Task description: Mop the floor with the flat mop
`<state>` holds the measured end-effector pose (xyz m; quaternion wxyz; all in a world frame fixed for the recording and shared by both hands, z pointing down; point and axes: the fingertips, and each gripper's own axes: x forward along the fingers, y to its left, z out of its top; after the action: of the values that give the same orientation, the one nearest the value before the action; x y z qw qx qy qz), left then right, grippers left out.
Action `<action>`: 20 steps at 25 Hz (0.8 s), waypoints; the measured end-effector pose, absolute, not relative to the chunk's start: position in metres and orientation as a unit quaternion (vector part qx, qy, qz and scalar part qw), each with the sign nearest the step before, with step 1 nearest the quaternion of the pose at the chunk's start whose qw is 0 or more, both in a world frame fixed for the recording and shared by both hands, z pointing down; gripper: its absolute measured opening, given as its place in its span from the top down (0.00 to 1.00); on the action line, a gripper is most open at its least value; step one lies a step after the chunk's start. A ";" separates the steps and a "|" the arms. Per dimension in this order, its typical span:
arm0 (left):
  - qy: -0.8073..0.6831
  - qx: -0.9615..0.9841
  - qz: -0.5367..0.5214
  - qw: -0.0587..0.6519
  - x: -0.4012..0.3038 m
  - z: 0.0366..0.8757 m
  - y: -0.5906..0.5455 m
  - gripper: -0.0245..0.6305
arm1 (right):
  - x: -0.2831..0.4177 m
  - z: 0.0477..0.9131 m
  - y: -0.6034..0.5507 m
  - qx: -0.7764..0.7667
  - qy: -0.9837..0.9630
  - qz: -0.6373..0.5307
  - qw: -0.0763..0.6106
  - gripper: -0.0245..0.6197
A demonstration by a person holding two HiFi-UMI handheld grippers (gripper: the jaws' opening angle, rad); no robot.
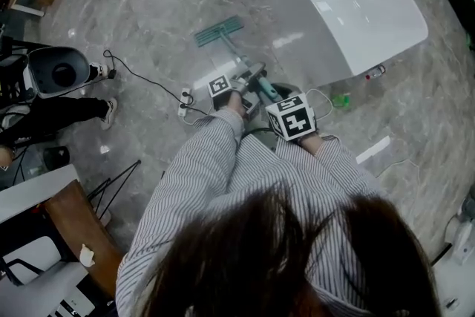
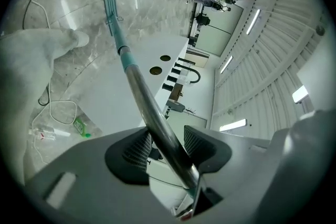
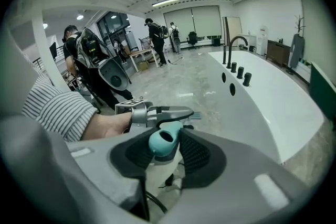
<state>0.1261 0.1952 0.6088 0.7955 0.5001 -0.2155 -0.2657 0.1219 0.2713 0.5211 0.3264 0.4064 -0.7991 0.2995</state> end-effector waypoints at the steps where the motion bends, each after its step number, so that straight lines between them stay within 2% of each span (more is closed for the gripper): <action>1: -0.217 0.501 -0.261 0.796 0.126 0.610 0.191 0.66 | 0.122 0.522 0.267 0.405 -0.798 0.302 0.328 0.76; 11: -0.228 0.487 -0.263 0.801 0.090 0.629 0.085 0.68 | 0.087 0.543 0.165 0.369 -0.805 0.292 0.361 0.75; 20: -0.225 0.472 -0.288 0.802 0.006 0.633 -0.118 0.69 | 0.004 0.547 -0.039 0.372 -0.806 0.288 0.360 0.75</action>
<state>0.0056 -0.1185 0.6333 0.8022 0.4721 -0.2248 -0.2883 0.0043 -0.0386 0.5466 0.3595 0.3723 -0.8058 0.2880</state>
